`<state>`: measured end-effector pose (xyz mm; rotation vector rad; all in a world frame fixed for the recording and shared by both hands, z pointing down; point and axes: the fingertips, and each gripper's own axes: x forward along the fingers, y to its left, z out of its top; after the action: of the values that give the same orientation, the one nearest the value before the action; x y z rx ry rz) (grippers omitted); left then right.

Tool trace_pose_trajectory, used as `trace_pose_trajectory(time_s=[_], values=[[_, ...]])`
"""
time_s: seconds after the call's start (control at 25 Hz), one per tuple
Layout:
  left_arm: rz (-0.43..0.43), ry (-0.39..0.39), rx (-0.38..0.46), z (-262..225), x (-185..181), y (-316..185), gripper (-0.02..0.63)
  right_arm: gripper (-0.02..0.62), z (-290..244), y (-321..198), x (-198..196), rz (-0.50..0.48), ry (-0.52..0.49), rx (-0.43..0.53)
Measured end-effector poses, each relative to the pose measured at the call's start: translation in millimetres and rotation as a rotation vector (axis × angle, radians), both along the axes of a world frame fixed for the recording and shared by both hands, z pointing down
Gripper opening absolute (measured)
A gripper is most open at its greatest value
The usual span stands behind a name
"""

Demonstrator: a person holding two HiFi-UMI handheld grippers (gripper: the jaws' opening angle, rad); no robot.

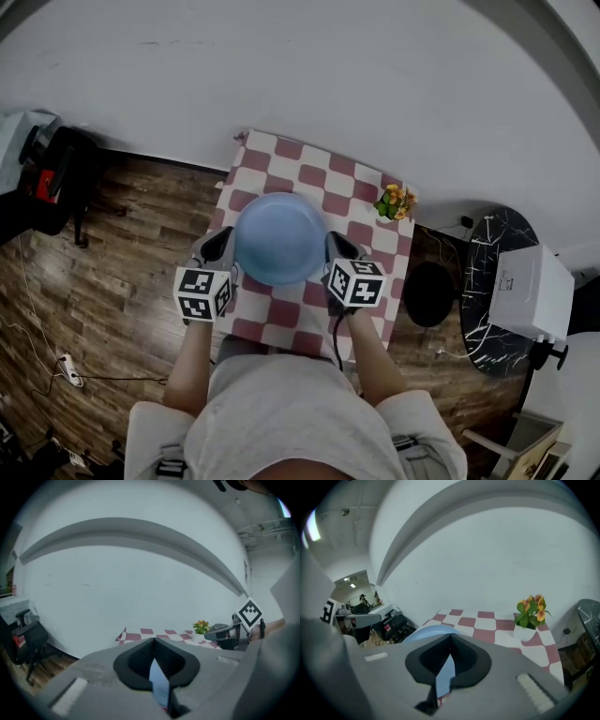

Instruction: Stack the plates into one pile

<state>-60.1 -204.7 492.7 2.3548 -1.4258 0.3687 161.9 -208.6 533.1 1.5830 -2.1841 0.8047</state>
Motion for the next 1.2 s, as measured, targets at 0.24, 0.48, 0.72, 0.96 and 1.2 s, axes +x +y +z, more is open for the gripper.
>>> trace_pose_trajectory(time_s=[0.24,0.48,0.72,0.96,1.2], values=[[-0.004,0.011,0.142,-54,12,3,0.005,0.002,-56,2,-3,-0.055,0.027,0.169],[-0.02,0.056,0.264,-101,23,13,0.005,0.002,-108,9,3,-0.064,0.001,0.301],[-0.036,0.083,0.385,-141,33,27,0.005,0.002,-157,22,16,-0.066,0.041,0.446],[-0.054,0.067,0.515,-178,39,46,0.005,0.002,-200,40,30,-0.062,0.07,0.581],[-0.089,0.088,0.589,-205,41,64,0.005,0.002,-233,59,43,-0.054,0.091,0.685]])
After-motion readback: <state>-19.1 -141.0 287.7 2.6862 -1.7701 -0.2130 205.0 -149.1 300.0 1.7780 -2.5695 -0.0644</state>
